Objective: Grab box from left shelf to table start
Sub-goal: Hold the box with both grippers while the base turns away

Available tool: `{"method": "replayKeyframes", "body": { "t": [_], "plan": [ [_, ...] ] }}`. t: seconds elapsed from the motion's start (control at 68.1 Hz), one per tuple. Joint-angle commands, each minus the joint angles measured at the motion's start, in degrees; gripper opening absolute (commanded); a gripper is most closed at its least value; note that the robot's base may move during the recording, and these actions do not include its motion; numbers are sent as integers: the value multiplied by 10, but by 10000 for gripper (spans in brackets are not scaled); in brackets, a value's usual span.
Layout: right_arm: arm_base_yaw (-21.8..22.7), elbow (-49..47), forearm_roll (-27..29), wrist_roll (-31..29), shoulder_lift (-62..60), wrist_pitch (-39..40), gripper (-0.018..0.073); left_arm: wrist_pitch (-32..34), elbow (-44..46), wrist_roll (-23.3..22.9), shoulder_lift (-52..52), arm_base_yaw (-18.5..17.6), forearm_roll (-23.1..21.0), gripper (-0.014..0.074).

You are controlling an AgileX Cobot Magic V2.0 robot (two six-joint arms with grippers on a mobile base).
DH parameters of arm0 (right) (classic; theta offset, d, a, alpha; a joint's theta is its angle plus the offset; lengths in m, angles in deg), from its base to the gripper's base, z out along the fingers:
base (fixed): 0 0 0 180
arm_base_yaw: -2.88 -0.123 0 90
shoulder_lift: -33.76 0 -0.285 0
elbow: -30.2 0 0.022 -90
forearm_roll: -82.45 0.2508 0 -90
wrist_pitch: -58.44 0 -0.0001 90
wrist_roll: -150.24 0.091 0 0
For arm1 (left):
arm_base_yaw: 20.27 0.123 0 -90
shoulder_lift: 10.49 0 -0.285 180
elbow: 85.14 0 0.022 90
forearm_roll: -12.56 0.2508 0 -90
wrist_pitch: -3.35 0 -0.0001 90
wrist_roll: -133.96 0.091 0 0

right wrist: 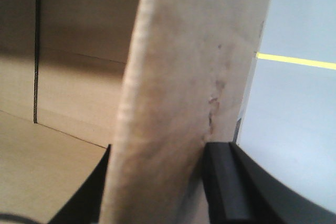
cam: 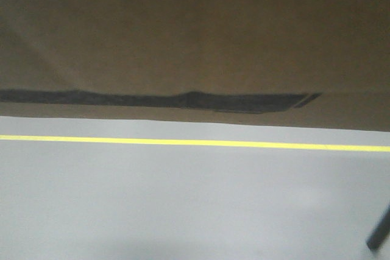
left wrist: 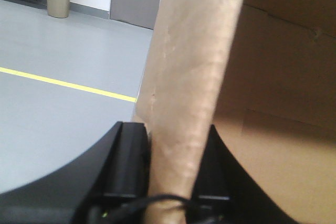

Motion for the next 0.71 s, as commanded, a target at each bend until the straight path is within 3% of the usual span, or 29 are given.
{"method": "replayKeyframes", "body": {
  "t": [0.0, 0.69],
  "plan": [
    [1, -19, 23, -11, 11, 101, 59, 69, 20, 54, 7, -9, -86, -99],
    [1, -19, 23, -11, 11, 101, 59, 69, 20, 54, 7, -9, -86, -99]
  ]
}}
